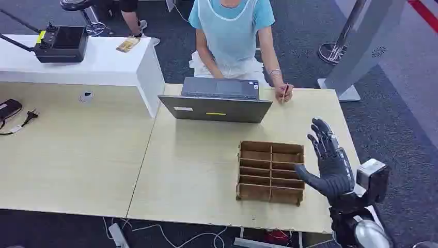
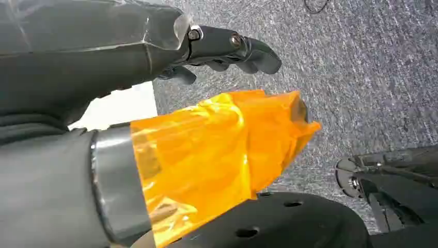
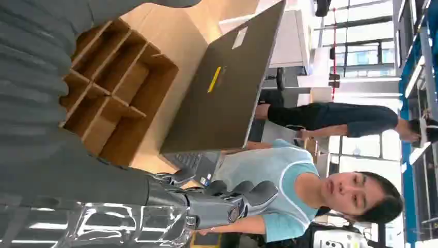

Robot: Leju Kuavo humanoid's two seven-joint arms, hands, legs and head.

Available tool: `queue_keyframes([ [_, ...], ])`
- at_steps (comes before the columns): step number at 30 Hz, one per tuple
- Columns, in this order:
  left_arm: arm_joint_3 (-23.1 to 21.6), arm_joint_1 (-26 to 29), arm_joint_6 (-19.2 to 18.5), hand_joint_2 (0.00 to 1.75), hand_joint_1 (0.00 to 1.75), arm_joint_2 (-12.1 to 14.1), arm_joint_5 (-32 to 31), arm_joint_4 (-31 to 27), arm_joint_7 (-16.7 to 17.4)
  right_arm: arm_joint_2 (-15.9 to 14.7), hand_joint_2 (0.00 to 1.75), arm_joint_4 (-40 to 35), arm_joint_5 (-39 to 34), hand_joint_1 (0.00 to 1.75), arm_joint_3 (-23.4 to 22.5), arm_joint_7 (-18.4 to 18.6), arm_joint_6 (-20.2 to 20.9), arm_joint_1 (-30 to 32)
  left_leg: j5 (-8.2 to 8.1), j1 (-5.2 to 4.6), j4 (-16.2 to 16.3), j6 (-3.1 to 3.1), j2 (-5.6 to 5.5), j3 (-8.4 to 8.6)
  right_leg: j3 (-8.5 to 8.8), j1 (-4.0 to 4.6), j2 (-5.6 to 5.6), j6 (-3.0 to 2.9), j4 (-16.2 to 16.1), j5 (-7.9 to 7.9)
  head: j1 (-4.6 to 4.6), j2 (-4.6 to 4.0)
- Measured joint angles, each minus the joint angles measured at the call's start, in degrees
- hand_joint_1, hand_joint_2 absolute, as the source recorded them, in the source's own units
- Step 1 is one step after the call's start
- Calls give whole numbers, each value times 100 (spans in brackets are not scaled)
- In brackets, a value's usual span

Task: Pass the card to the sensor for recognition and then transmit it.

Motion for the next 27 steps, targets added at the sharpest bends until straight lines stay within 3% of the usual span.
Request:
queue_keyframes([
  [9, -31, -8, -4, 0, 0, -9, 33, 0, 0, -101, 175, 184, 285, 0, 2, 54, -25, -437, 0, 0, 0, 0, 0, 0, 1, 0, 1, 0, 0, 0, 0, 0],
  [22, -33, -14, -50, 0, 0, -26, 66, 0, 13, -181, 175, 483, 2462, 0, 396, 649, -1135, -2450, 9, 0, 1, -1, 2, 0, 0, 0, 2, 0, 1, 8, 2, 0],
  [27, -35, -16, -52, 0, 0, -28, 66, 0, 15, -181, 175, 603, 2682, 0, 590, 736, -1206, -2878, 9, 0, 1, -1, 0, -1, 0, 0, 0, 0, 1, 8, 0, 0],
])
